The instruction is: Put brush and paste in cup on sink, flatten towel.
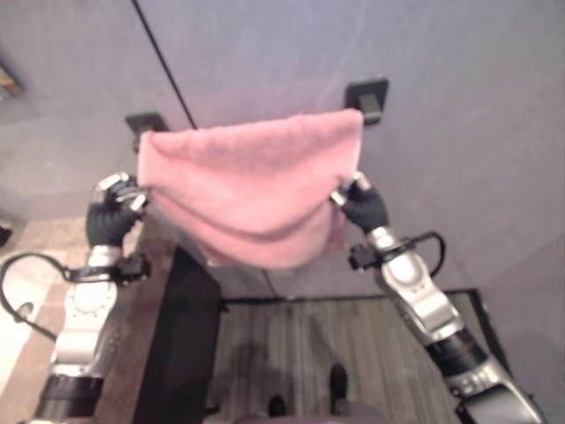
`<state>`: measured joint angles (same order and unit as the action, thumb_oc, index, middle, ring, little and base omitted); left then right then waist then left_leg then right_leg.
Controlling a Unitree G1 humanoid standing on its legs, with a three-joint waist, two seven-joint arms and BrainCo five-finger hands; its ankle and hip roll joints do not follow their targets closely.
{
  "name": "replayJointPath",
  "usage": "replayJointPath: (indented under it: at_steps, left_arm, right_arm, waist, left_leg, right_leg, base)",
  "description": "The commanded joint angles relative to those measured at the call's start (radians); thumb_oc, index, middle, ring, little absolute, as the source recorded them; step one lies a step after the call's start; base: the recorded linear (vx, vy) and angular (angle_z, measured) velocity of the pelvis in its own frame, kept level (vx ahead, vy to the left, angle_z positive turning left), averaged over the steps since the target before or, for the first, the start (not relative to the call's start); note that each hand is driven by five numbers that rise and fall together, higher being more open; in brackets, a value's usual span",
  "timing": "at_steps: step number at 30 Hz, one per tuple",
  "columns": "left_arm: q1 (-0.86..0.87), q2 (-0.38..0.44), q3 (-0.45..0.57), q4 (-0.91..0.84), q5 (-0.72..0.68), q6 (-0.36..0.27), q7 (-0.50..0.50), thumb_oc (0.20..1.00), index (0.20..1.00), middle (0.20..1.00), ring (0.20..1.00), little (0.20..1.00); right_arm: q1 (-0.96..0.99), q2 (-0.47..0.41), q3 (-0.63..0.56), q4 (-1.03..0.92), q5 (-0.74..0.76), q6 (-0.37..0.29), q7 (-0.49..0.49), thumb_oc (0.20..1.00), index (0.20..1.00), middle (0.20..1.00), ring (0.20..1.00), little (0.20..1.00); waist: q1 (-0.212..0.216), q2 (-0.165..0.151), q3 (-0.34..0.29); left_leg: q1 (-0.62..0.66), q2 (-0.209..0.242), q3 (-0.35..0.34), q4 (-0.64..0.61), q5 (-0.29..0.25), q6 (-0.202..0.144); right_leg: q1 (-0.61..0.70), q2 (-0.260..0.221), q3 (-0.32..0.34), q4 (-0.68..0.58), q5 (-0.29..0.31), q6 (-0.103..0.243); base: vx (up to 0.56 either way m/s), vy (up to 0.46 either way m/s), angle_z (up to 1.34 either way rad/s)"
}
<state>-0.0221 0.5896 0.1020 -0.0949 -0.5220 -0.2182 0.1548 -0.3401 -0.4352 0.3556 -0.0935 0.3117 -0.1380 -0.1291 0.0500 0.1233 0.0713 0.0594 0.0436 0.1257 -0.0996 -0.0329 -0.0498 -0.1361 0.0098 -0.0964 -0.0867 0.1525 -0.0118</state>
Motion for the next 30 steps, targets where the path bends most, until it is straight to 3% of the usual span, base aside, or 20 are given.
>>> replayJointPath:
  at_steps: [1,2,8,10,11,22,30]
  left_arm:
    - [-0.025,0.091,0.025,0.022,0.035,-0.041,0.016,0.2,0.2,0.2,0.2,0.2]
    - [-0.028,0.09,0.034,0.034,0.025,-0.048,0.024,0.2,0.2,0.2,0.2,0.2]
    - [-0.007,0.093,0.022,0.037,0.051,-0.035,0.013,0.2,0.2,0.2,0.2,0.2]
    - [-0.005,0.093,0.022,0.037,0.051,-0.033,0.011,0.401,0.401,0.401,0.401,0.401]
    - [0.003,0.088,0.028,0.034,0.086,-0.022,0.026,1.0,1.0,1.0,1.0,1.0]
    - [0.084,0.02,-0.008,0.018,0.182,0.041,-0.008,1.0,1.0,1.0,1.0,1.0]
    - [0.157,-0.105,-0.094,0.134,0.258,0.086,-0.054,1.0,1.0,1.0,1.0,1.0]
  right_arm:
    - [-0.074,0.04,-0.039,-0.04,-0.068,-0.053,-0.015,0.2,0.2,0.2,0.2,0.2]
    - [-0.089,0.027,-0.031,-0.062,-0.12,-0.057,-0.017,0.2,0.2,0.2,0.2,0.2]
    - [-0.078,0.035,-0.024,-0.037,-0.099,-0.045,-0.015,0.2,0.2,0.2,0.2,0.2]
    - [-0.075,0.033,-0.025,-0.038,-0.097,-0.044,-0.015,0.2,0.2,0.2,0.2,0.2]
    - [-0.067,0.033,-0.033,-0.034,-0.097,-0.041,-0.023,1.0,1.0,1.0,1.0,1.0]
    - [-0.02,0.013,-0.065,0.005,-0.143,0.001,-0.033,1.0,1.0,1.0,1.0,1.0]
    - [0.115,-0.035,-0.131,0.066,-0.211,0.015,-0.031,1.0,1.0,1.0,1.0,1.0]
  waist:
    - [-0.009,-0.04,-0.023]
    - [-0.007,-0.04,-0.024]
    - [-0.009,-0.036,-0.024]
    - [-0.01,-0.037,-0.025]
    - [-0.01,-0.037,-0.025]
    - [-0.013,-0.034,-0.033]
    - [-0.035,-0.032,-0.039]
  left_leg:
    - [0.004,-0.014,0.013,0.012,-0.021,0.033]
    - [0.004,-0.014,0.011,0.012,-0.02,0.033]
    - [0.004,-0.012,0.011,0.012,-0.019,0.033]
    - [0.004,-0.013,0.011,0.012,-0.02,0.033]
    - [0.004,-0.012,0.012,0.012,-0.019,0.033]
    - [0.043,-0.013,0.026,0.012,-0.031,0.043]
    - [0.084,-0.019,0.022,0.021,-0.047,0.051]
  right_leg:
    - [0.099,-0.078,-0.008,-0.001,-0.131,0.085]
    - [0.1,-0.078,-0.01,-0.001,-0.132,0.085]
    - [0.103,-0.078,-0.012,-0.001,-0.132,0.083]
    - [0.104,-0.077,-0.011,-0.001,-0.133,0.083]
    - [0.103,-0.077,-0.01,-0.001,-0.132,0.083]
    - [0.127,-0.077,0.003,-0.001,-0.144,0.084]
    - [0.175,-0.075,0.009,-0.001,-0.161,0.077]
  base:
    - [0.0,0.0,0.0]
    - [0.0,0.0,0.0]
    - [0.0,0.0,0.0]
    - [0.0,0.0,0.0]
    - [0.0,0.0,0.0]
    - [0.0,-0.002,-0.01]
    - [0.0,-0.002,0.01]
